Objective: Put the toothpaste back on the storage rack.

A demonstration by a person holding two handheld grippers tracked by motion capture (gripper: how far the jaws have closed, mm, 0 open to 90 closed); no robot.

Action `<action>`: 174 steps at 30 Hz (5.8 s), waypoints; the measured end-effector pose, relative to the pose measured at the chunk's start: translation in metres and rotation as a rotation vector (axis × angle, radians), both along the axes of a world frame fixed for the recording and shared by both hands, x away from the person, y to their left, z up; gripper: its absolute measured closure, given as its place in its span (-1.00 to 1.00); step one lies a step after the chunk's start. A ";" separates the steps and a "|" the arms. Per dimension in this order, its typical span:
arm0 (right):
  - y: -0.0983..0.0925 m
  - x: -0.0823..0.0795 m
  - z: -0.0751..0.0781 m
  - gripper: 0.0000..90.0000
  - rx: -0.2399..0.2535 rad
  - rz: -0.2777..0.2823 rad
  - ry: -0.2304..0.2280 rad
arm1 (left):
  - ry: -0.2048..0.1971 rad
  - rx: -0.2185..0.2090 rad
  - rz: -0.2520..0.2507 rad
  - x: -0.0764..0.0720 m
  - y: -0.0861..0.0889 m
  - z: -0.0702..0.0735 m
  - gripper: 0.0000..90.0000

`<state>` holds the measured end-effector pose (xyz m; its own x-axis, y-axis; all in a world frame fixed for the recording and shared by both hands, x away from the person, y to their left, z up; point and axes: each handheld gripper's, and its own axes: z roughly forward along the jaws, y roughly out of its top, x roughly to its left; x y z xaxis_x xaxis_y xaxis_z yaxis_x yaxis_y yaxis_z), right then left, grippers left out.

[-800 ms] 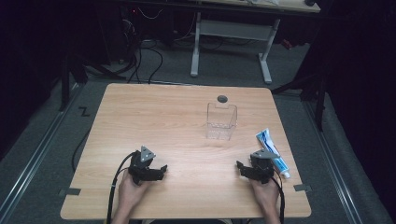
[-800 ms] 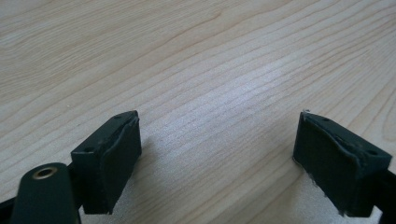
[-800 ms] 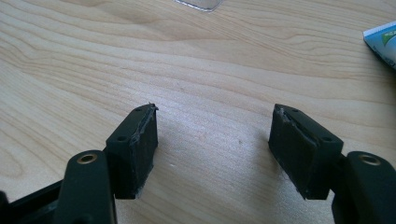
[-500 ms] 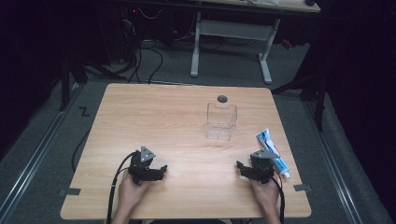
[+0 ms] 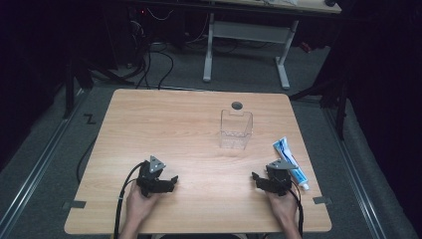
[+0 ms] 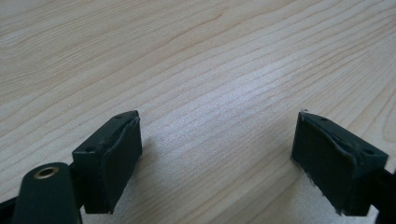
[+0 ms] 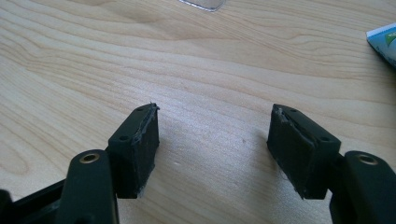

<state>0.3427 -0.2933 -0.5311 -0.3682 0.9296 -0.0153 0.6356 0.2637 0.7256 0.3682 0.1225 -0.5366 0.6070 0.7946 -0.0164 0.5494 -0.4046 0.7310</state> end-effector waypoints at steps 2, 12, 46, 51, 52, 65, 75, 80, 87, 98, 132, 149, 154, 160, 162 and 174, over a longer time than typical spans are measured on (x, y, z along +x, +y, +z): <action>0.000 0.000 0.000 -0.29 0.013 -0.003 0.005 | 0.000 0.000 0.003 0.000 0.000 0.000 -0.64; 0.000 -0.003 0.001 -0.05 0.008 -0.032 -0.002 | 0.001 0.000 0.007 0.000 0.000 0.000 -0.64; -0.035 -0.042 0.027 0.40 0.030 -0.073 -0.082 | -0.001 -0.001 0.012 0.000 0.000 0.000 -0.62; -0.039 -0.041 0.029 0.37 0.039 -0.089 -0.083 | -0.001 -0.001 0.013 0.000 0.000 0.000 -0.62; -0.041 -0.041 0.030 0.36 0.034 -0.090 -0.085 | -0.001 -0.001 0.012 0.000 0.000 0.000 -0.62; -0.055 -0.022 0.047 0.25 0.091 -0.103 -0.112 | -0.002 -0.001 0.016 0.001 -0.001 0.000 -0.62; -0.063 -0.009 0.058 0.17 0.093 -0.132 -0.121 | -0.004 0.001 0.017 0.000 -0.001 0.000 -0.62; -0.067 -0.002 0.062 0.12 0.075 -0.139 -0.107 | -0.001 0.000 0.017 0.000 0.000 0.000 -0.63; -0.081 0.012 0.067 0.09 0.085 -0.164 -0.071 | -0.004 0.003 0.013 0.002 -0.003 0.000 -0.63; -0.089 0.035 0.076 0.12 0.034 -0.132 -0.017 | -0.003 0.003 0.022 0.002 -0.003 0.000 -0.62; -0.083 0.084 0.045 -0.06 -0.065 -0.161 0.159 | -0.004 0.004 0.027 0.000 -0.003 0.000 -0.62; -0.075 0.100 0.027 -0.05 -0.119 -0.188 0.282 | -0.005 0.003 0.026 0.000 -0.003 0.000 -0.62; -0.078 0.101 0.027 0.02 -0.104 -0.176 0.290 | -0.005 0.003 0.026 0.000 -0.003 0.000 -0.62; -0.078 0.101 0.029 0.04 -0.098 -0.178 0.329 | -0.004 0.004 0.023 -0.001 -0.003 0.000 -0.62; -0.076 0.099 0.029 0.04 -0.094 -0.182 0.327 | -0.006 0.003 0.025 -0.002 -0.002 0.000 -0.62; -0.074 0.101 0.031 0.08 -0.104 -0.204 0.355 | -0.005 0.004 0.026 -0.001 -0.002 0.000 -0.62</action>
